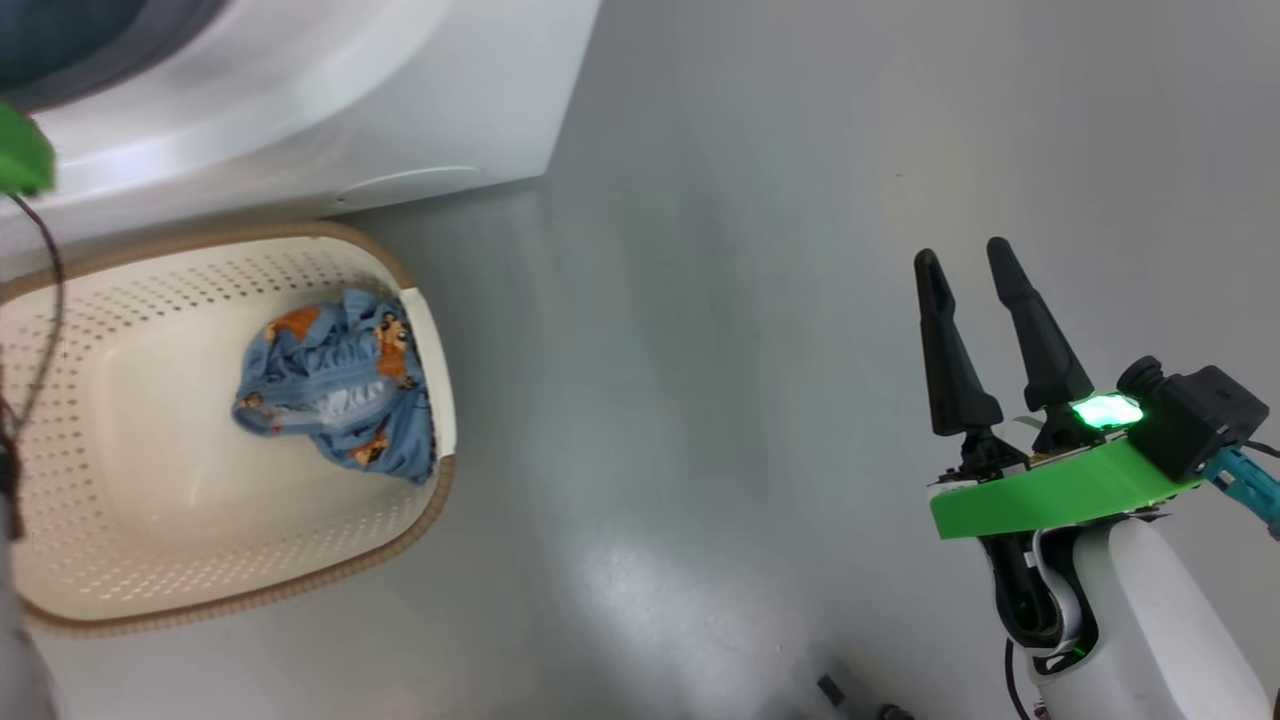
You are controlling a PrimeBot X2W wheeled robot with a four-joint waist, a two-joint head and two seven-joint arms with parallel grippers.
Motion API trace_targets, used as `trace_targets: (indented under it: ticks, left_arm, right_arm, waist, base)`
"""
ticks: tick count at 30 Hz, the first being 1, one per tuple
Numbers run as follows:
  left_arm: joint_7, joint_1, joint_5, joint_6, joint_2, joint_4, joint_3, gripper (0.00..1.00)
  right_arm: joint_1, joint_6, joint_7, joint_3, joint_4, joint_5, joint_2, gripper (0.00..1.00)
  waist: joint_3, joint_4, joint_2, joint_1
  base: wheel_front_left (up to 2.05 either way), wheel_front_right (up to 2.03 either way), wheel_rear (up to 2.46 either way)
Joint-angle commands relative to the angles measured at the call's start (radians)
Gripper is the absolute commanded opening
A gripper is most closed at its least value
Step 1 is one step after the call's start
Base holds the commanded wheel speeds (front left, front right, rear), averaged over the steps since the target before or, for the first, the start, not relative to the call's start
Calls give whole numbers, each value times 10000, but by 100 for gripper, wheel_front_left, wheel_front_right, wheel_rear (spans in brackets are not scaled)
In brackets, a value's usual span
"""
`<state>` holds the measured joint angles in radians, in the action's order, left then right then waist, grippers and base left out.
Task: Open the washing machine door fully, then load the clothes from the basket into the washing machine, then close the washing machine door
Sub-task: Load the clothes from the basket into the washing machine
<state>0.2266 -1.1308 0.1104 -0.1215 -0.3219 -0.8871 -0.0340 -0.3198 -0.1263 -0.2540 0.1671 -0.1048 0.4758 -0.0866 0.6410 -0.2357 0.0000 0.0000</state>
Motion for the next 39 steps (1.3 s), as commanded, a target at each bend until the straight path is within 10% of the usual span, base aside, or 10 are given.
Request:
trace_targets:
  ticks: [1, 25, 29, 30, 39]
  left_arm:
    - [-54, -261, -149, 105, -561, 42, -90, 0]
    - [-233, -2751, -703, 826, -1689, -3481, 550, 0]
    - [-702, -2812, -696, 720, -1603, -3742, 689, 45]
    - [-800, -2797, -649, 698, -1556, -3807, 708, 100]
    - [-183, -2147, -178, 610, -1218, -3923, 512, 100]
  right_arm:
    - [43, -44, -78, 235, 181, 46, 25, 100]
    - [223, -44, -78, 394, 165, 188, 317, 100]
    - [235, -44, -78, 446, 134, 183, 326, 100]
    - [227, -44, -78, 484, 118, 176, 326, 100]
    - [312, -44, -78, 467, 30, 145, 86, 100]
  waist:
    - [80, -164, 0, 0]
    - [187, -1091, 0, 0]
    - [-1, -985, 0, 0]
    - [-103, -943, 0, 0]
    - [-793, -735, 0, 0]
  base:
    - [0, 0, 0]
    - [0, 0, 0]
    - [0, 0, 0]
    - [0, 0, 0]
    - [0, 0, 0]
